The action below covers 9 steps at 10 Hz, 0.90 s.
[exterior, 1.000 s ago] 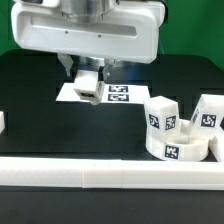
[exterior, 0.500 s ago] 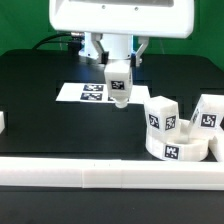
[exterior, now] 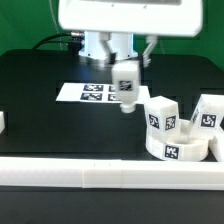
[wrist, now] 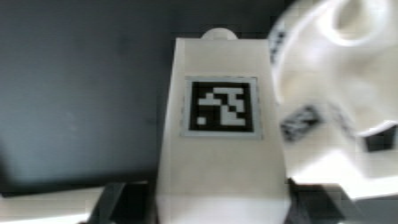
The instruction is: Assemble stool
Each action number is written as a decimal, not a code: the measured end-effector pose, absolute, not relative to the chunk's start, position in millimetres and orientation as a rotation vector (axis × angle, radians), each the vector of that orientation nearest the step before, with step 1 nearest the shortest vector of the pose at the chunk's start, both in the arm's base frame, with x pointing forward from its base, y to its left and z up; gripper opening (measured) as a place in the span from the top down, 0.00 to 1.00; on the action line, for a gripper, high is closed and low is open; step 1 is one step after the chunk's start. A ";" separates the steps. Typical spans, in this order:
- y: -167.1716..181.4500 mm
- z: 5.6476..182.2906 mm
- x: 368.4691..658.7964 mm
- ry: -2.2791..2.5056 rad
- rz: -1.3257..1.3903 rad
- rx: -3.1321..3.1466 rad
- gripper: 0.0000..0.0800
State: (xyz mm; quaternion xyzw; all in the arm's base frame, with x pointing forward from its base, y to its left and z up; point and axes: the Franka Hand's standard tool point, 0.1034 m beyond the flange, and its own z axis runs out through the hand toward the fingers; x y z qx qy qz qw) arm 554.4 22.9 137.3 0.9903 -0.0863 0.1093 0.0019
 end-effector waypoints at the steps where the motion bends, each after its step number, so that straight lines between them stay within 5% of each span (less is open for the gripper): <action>1: 38.4 140.5 557.6 -0.250 0.349 3.109 0.58; 9: 55.2 142.1 559.1 -0.123 0.378 3.100 0.58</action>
Offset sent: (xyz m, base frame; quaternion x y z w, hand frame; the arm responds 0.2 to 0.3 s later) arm 0.0000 0.0000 0.0000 0.0000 0.0650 0.0000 0.9979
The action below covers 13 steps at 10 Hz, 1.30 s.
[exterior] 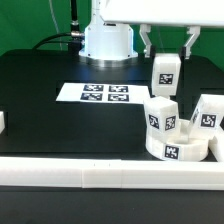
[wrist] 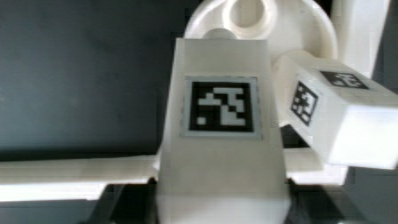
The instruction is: Assemble stool
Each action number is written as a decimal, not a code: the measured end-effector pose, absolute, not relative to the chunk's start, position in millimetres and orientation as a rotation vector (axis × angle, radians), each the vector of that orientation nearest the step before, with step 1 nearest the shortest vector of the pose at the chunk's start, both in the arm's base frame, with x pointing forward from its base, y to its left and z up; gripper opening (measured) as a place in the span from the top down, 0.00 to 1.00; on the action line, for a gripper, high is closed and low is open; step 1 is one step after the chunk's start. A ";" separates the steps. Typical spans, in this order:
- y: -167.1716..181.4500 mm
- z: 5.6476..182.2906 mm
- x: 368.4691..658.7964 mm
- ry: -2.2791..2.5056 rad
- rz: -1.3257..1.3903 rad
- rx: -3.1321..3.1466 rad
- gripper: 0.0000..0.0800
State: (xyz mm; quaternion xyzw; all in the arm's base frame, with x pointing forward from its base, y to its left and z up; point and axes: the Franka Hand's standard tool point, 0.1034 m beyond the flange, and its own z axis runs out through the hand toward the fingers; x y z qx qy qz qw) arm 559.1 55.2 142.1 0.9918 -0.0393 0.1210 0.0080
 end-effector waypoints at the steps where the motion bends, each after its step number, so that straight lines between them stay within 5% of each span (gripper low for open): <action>1: 57.8 142.4 560.7 -0.109 0.421 3.095 0.58; 4: 83.4 135.1 553.9 -0.018 0.490 3.085 0.58; 13: 82.7 123.9 546.0 0.027 0.552 3.065 0.58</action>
Offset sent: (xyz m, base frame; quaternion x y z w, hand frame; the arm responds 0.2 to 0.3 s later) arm -0.0041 0.0010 -0.0041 -0.0616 0.1137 -0.0267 0.9913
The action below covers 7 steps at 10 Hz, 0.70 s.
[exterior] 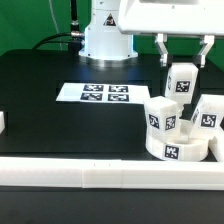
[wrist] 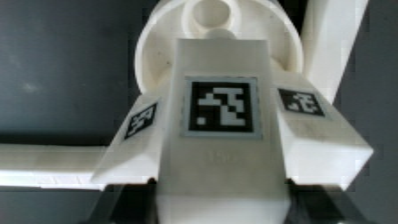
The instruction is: Assemble stool
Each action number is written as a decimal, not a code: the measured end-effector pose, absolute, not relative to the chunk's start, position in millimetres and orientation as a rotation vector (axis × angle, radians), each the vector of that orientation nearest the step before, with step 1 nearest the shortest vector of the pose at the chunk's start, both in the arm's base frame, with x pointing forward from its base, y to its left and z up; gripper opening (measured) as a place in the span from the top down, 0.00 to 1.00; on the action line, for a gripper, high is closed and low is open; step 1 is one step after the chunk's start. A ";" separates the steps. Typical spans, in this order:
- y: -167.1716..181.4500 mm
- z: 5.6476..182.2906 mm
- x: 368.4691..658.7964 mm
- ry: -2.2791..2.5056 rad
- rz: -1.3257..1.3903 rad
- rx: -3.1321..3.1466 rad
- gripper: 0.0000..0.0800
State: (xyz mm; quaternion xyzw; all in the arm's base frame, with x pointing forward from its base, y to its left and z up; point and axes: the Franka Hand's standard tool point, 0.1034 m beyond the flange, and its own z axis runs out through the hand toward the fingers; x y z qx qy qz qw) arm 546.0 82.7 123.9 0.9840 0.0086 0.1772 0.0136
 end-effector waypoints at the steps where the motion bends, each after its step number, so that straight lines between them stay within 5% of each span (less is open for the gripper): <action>1: 80.9 122.5 544.3 0.039 0.554 3.062 0.58; 7: 77.3 116.5 541.1 0.036 0.565 3.054 0.58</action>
Offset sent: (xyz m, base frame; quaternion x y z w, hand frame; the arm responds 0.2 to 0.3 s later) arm 0.0000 0.0000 0.0000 0.0000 0.0000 0.0000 1.0000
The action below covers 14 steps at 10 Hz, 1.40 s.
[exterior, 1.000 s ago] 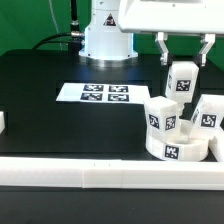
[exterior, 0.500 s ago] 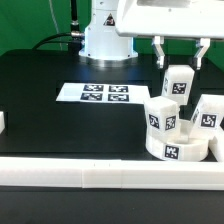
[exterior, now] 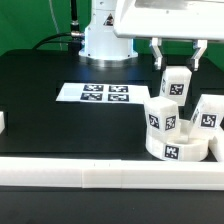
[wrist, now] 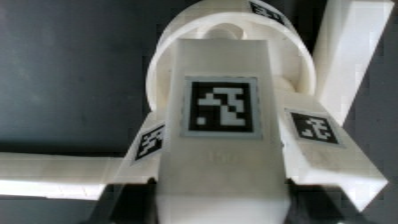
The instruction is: Assemble stool
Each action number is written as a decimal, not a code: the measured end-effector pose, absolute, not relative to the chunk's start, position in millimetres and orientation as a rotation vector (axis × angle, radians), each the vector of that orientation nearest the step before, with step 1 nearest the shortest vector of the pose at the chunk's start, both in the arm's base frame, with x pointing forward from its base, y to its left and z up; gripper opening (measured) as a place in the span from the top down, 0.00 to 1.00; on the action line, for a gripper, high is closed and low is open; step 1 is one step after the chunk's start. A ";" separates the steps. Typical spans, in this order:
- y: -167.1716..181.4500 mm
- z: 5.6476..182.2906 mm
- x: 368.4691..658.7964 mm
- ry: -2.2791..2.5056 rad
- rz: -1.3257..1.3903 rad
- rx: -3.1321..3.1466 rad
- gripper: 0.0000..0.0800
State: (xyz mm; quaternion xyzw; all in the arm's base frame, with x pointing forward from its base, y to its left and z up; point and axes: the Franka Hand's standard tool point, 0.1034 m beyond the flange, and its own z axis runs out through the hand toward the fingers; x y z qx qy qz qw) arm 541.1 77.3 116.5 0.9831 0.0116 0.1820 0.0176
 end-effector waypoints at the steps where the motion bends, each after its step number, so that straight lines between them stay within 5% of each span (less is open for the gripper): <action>1: 75.9 113.5 540.2 0.026 0.558 3.054 0.58; 14: 85.3 104.0 540.9 0.046 0.550 3.055 0.58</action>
Offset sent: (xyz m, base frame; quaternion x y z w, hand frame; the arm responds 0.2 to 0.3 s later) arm 0.0111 0.0110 -0.0035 0.0088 0.0059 0.0046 0.9999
